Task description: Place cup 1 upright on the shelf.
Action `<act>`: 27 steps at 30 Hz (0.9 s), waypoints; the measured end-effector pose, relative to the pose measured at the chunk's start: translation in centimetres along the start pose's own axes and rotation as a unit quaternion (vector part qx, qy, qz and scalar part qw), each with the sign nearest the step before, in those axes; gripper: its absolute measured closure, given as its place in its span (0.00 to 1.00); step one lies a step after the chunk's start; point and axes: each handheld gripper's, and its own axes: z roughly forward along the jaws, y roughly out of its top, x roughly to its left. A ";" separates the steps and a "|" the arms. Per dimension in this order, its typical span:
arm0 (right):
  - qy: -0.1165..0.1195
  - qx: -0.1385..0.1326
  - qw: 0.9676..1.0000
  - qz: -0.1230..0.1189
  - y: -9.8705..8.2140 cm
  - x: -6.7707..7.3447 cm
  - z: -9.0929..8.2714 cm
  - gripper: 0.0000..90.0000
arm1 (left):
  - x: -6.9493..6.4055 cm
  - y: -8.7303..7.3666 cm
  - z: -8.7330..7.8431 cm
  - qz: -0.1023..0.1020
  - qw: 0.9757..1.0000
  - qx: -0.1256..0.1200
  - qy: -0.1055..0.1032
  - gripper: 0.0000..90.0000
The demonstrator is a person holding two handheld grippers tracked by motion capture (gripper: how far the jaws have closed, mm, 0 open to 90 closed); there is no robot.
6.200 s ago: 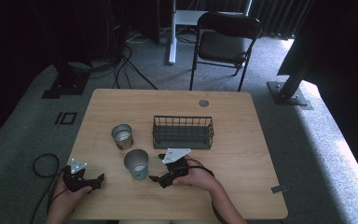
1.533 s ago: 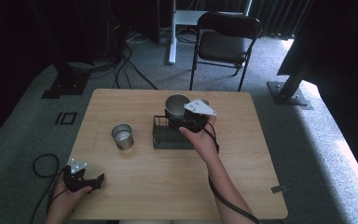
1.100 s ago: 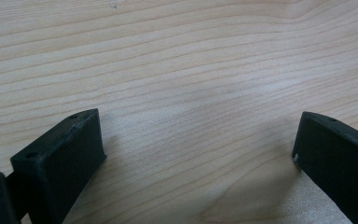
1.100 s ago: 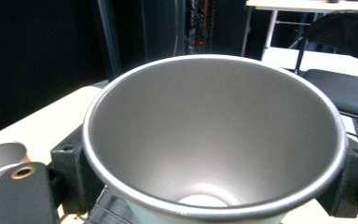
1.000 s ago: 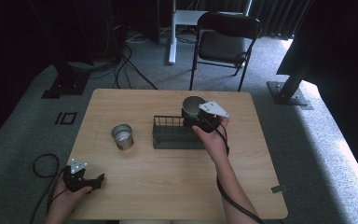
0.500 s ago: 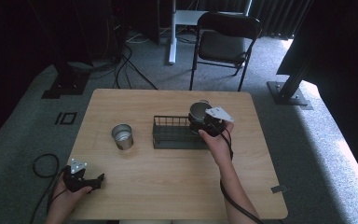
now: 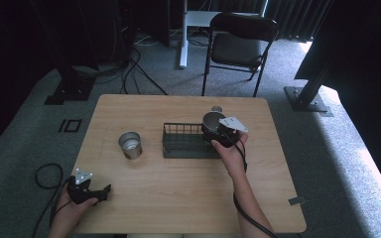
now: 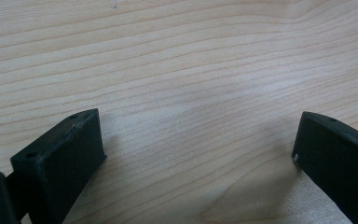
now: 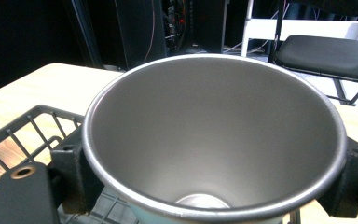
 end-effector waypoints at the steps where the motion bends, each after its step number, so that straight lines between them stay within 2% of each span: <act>1: 0.000 0.001 1.000 0.001 -0.2 -0.1 0.1 0.15 | 0.0 0.0 0.0 0.000 1.000 0.000 0.000 0.03; 22: 0.004 -0.003 1.000 0.005 -0.9 -0.1 0.4 0.14 | 0.0 0.0 0.0 0.000 1.000 0.000 0.000 0.03; 27: 0.014 -0.001 1.000 0.002 -0.9 -0.3 0.2 0.14 | 0.0 0.0 0.0 0.000 1.000 0.000 0.000 0.03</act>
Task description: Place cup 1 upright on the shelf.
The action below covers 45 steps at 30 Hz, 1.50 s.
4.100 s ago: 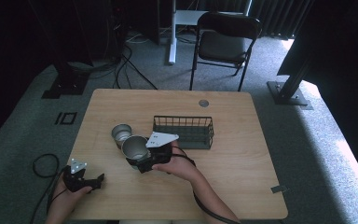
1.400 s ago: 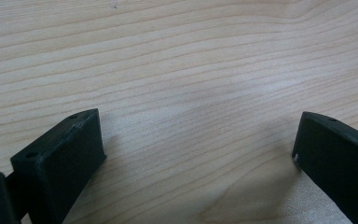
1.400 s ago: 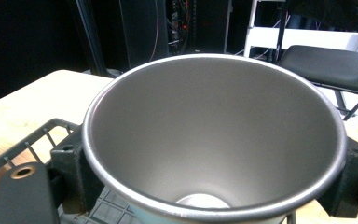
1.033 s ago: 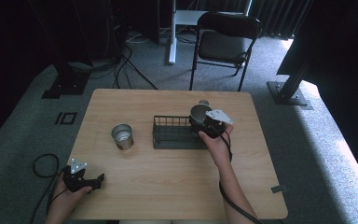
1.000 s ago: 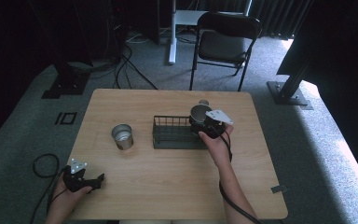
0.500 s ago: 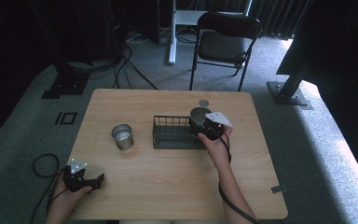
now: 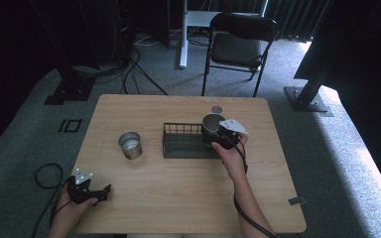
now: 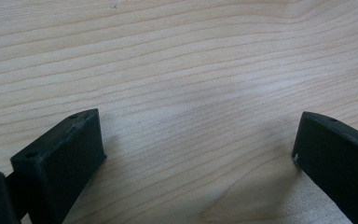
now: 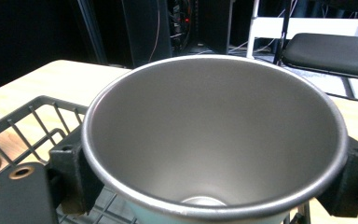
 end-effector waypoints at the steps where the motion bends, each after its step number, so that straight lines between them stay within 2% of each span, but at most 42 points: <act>1: 0.000 0.000 1.000 0.000 0.0 0.0 0.0 0.14 | 0.0 0.0 0.0 0.000 1.000 0.000 0.000 0.03; 3: 0.009 -0.002 1.000 -0.008 -0.2 0.1 -0.1 0.13 | 0.0 0.0 0.0 0.000 1.000 0.000 0.000 0.03; 11: 0.005 0.007 1.000 -0.017 -0.2 0.3 -0.6 0.12 | 0.0 0.0 0.0 0.000 1.000 0.000 0.000 0.03; 21: 0.015 0.011 0.999 -0.032 -0.8 0.1 -1.6 0.12 | 0.0 0.0 0.0 0.000 1.000 0.000 0.000 0.03; 35: 0.034 0.003 0.999 -0.038 -0.9 -0.4 -3.2 0.12 | 0.0 0.0 0.0 0.000 1.000 0.000 0.000 0.03; 45: 0.050 0.007 0.998 -0.040 -1.6 -0.9 -4.3 0.12 | 0.0 0.0 0.0 0.000 1.000 0.000 0.000 0.03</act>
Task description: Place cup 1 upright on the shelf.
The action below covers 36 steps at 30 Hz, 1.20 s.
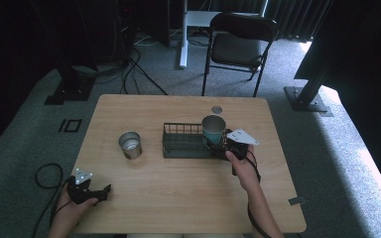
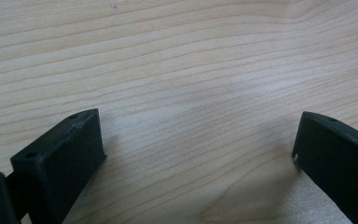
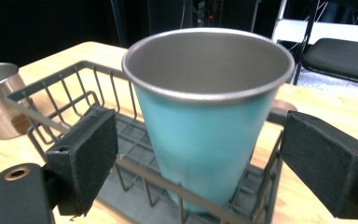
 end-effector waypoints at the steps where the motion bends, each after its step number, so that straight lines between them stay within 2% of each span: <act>1: 0.001 -0.001 1.000 -0.003 -0.1 -0.1 -0.2 0.12 | 0.0 0.0 0.0 0.000 1.000 0.000 0.000 0.03; 8: 0.010 0.003 1.000 -0.008 -0.7 -0.9 -1.8 0.12 | 0.0 0.0 0.0 0.000 1.000 0.000 0.000 0.03; 11: 0.024 0.001 1.000 0.005 -1.0 -1.1 -2.2 0.13 | 0.0 0.0 0.0 0.000 1.000 0.000 0.000 0.03; 18: 0.036 0.005 0.999 0.003 -1.8 -1.6 -2.8 0.13 | 0.0 0.0 0.0 0.000 1.000 0.000 0.000 0.03; 19: 0.037 0.007 0.999 0.004 -2.0 -1.7 -2.9 0.13 | 0.0 0.0 0.0 0.000 1.000 0.000 0.000 0.03; 22: 0.049 0.021 0.998 -0.017 -2.7 -2.1 -3.4 0.14 | 0.0 0.0 0.0 0.000 1.000 0.000 0.000 0.03; 25: 0.053 0.023 0.998 -0.009 -3.3 -2.5 -3.7 0.14 | 0.0 0.0 0.0 0.000 1.000 0.000 0.000 0.03; 36: 0.061 0.046 0.997 -0.014 -5.0 -3.7 -4.9 0.14 | 0.0 0.0 0.0 0.000 1.000 0.000 0.000 0.03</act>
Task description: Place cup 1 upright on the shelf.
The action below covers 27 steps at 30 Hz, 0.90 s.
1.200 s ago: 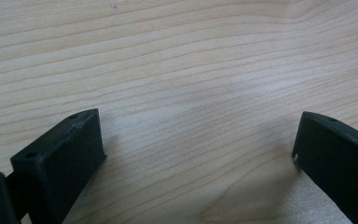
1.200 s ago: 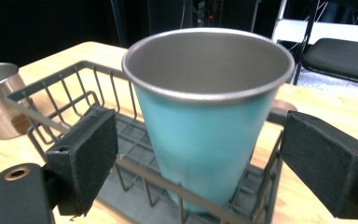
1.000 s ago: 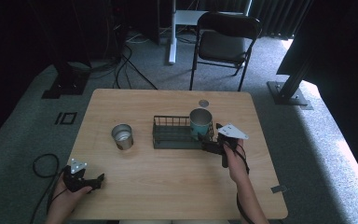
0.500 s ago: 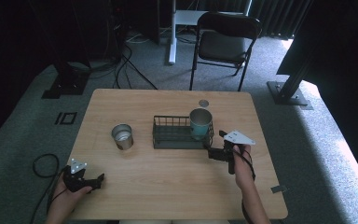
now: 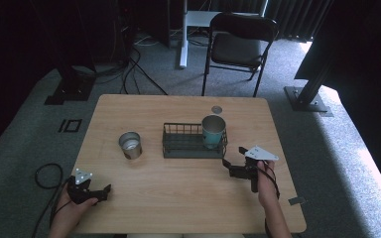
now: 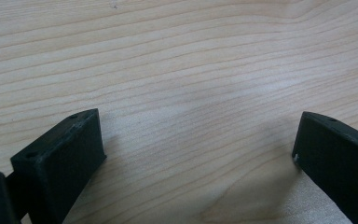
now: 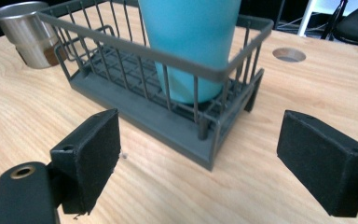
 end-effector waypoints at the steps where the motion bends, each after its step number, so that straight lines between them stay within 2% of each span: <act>1: 0.000 0.002 1.000 0.001 -0.2 -0.1 -0.1 0.14 | 0.0 0.0 0.0 0.000 1.000 0.000 0.000 0.03; 9: -0.003 0.026 1.000 0.000 -1.7 -1.2 -1.5 0.14 | 0.0 0.0 0.0 0.000 1.000 0.000 0.000 0.03; 10: -0.011 0.035 0.999 0.005 -2.0 -1.4 -1.6 0.15 | 0.0 0.0 0.0 0.000 1.000 0.000 0.000 0.03; 13: -0.018 0.050 0.999 0.002 -2.4 -1.5 -1.6 0.14 | 0.0 0.0 0.0 0.000 1.000 0.000 0.000 0.03; 19: -0.022 0.064 0.998 -0.004 -3.0 -1.8 -2.0 0.14 | 0.0 0.0 0.0 0.000 1.000 0.000 0.000 0.03; 22: -0.019 0.075 0.997 -0.002 -3.6 -2.0 -2.4 0.14 | 0.0 0.0 0.0 0.000 1.000 0.000 0.000 0.03; 27: -0.013 0.090 0.996 -0.015 -4.1 -2.3 -3.0 0.14 | 0.0 0.0 0.0 0.000 1.000 0.000 0.000 0.03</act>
